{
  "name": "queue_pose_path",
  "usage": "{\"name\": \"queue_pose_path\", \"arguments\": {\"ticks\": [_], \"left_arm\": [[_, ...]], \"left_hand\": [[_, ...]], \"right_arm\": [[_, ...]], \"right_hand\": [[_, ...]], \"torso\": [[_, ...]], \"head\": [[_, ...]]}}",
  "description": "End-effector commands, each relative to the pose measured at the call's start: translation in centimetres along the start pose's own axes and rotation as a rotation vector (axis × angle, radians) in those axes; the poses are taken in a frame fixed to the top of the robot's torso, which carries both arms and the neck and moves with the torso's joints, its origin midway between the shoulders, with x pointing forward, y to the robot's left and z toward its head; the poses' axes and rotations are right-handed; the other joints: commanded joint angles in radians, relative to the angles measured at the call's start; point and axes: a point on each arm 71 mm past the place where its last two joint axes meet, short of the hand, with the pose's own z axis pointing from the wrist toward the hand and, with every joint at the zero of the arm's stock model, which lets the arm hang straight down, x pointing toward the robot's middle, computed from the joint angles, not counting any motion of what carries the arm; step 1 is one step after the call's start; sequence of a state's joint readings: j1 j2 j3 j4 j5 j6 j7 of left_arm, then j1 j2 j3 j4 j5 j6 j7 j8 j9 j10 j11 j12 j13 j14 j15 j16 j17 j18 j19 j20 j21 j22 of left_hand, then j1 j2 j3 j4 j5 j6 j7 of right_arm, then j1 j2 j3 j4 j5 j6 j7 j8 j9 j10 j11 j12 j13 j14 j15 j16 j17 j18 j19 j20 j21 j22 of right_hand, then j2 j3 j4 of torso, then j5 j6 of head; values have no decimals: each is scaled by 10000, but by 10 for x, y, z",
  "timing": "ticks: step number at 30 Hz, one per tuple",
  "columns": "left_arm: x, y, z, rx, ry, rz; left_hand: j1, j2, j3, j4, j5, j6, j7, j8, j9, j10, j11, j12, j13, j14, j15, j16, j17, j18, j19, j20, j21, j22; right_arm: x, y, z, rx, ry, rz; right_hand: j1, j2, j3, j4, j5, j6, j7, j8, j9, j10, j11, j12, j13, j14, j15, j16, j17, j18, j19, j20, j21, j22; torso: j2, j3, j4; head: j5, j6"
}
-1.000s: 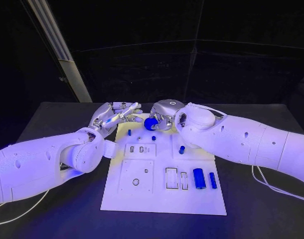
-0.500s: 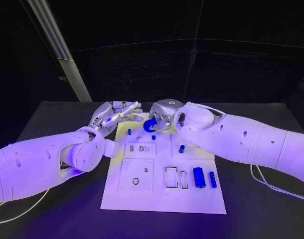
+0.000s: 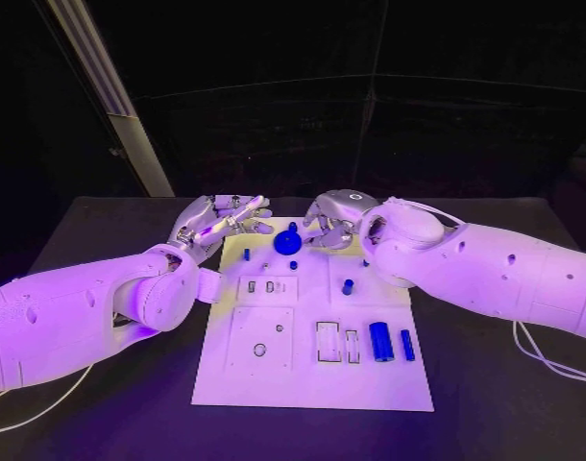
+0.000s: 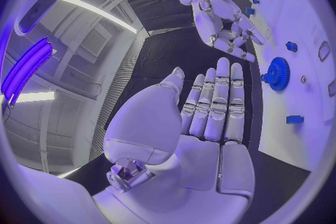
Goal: Assemble the parts on the task board
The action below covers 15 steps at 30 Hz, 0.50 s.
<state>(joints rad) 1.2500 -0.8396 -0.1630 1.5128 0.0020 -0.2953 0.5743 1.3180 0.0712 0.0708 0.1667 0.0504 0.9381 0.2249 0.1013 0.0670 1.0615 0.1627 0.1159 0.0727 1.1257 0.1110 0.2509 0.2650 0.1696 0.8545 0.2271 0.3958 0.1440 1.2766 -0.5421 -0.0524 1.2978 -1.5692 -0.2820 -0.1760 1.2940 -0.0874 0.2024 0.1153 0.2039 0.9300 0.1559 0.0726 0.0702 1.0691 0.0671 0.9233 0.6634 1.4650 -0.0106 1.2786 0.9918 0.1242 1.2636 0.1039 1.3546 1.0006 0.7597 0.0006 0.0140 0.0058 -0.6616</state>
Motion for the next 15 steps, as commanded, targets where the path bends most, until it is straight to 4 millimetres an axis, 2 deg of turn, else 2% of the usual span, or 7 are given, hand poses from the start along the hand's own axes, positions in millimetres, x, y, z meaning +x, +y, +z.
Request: {"name": "queue_pose_path", "arguments": {"ticks": [1, 2, 4, 7, 11, 13, 15], "left_arm": [[-1, -1, 0, 84, 82, -41], [-2, -1, 0, 81, 68, -33], [-3, -1, 0, 73, 41, -17], [-4, -1, 0, 56, 29, -10], [-4, 0, 1, 20, 42, -15], [-4, 0, 1, 5, 42, -13], [-5, 0, 2, -4, 40, -10]], "left_hand": [[56, 59, 52, 11, 44, 95, -3, -35, -3, 53, 17, -70, -9, 68, -2, -65, 14, 148, 72, -3, -58, -12], [58, 59, 53, 9, 44, 96, -4, -35, -3, 55, 17, -71, -9, 68, -2, -66, 14, 148, 72, -3, -58, -12], [58, 59, 53, 9, 44, 96, -4, -35, -3, 55, 17, -71, -9, 68, -2, -66, 14, 148, 72, -3, -58, -12], [58, 59, 53, 9, 44, 96, -4, -35, -3, 55, 17, -71, -9, 68, -2, -66, 14, 148, 72, -3, -58, -12], [58, 59, 53, 9, 44, 96, -4, -35, -3, 55, 17, -71, -9, 68, -2, -66, 14, 148, 72, -3, -58, -12], [65, 51, 61, 0, 44, 103, -12, -37, -2, 66, 11, -73, -8, 69, -3, -74, 20, 147, 74, -4, -61, -16], [65, 51, 61, 0, 44, 103, -12, -37, -2, 66, 11, -73, -8, 69, -3, -74, 20, 147, 74, -4, -61, -16]], "right_arm": [[-13, -12, -15, -419, -761, 2309], [-15, -19, -21, -426, -751, 2798], [-21, -34, -33, -381, -716, 3643], [-28, -55, -49, -242, -657, 4606], [-35, -82, -69, 77, -616, 5647], [-38, -93, -78, 200, -621, 5950], [-39, -100, -85, 297, -608, 6105]], "right_hand": [[502, 131, 243, -259, 76, 136, 13, 76, 26, -439, -24, -480, -402, -276, -36, -763, -1253, -10, -528, -71, -407, -940], [740, 216, 457, -377, 62, 150, 51, 74, 18, -637, 4, -836, -631, -656, -25, -1566, -2411, 172, -1164, -79, -924, -1998], [1077, 235, 831, -591, 67, 151, 102, 53, -1, -815, 44, -1503, -1116, -1040, 0, -2574, -3672, 364, -1898, -65, -1615, -3207], [1147, 3, 1305, -741, 14, 245, 145, 34, -10, -793, 156, -3067, -2285, -1748, 81, -4251, -5192, 606, -3037, -1, -2878, -4970], [1040, -265, 2079, -862, -71, 336, 253, -26, -18, -27, 396, -5318, -4112, -2850, 362, -7277, -6572, 589, -3990, 272, -4780, -6037], [950, -372, 2366, -901, -68, 305, 352, -61, -28, 31, 603, -6103, -4718, -3749, 722, -8640, -7202, 478, -4679, 533, -5871, -6642], [841, -474, 2488, -1004, -93, 267, 394, -69, -28, 165, 697, -6765, -5300, -3752, 892, -9496, -7703, 553, -4562, 787, -6714, -7202]], "torso": [[-69, -8, -109], [-79, -8, -119], [-114, -4, -165], [-164, 6, -234], [-218, 33, -313], [-245, 45, -355], [-267, 54, -380]], "head": [[7, 47], [-29, 84], [-72, 114], [-84, 155], [-130, 232], [-167, 245], [-218, 256]]}}
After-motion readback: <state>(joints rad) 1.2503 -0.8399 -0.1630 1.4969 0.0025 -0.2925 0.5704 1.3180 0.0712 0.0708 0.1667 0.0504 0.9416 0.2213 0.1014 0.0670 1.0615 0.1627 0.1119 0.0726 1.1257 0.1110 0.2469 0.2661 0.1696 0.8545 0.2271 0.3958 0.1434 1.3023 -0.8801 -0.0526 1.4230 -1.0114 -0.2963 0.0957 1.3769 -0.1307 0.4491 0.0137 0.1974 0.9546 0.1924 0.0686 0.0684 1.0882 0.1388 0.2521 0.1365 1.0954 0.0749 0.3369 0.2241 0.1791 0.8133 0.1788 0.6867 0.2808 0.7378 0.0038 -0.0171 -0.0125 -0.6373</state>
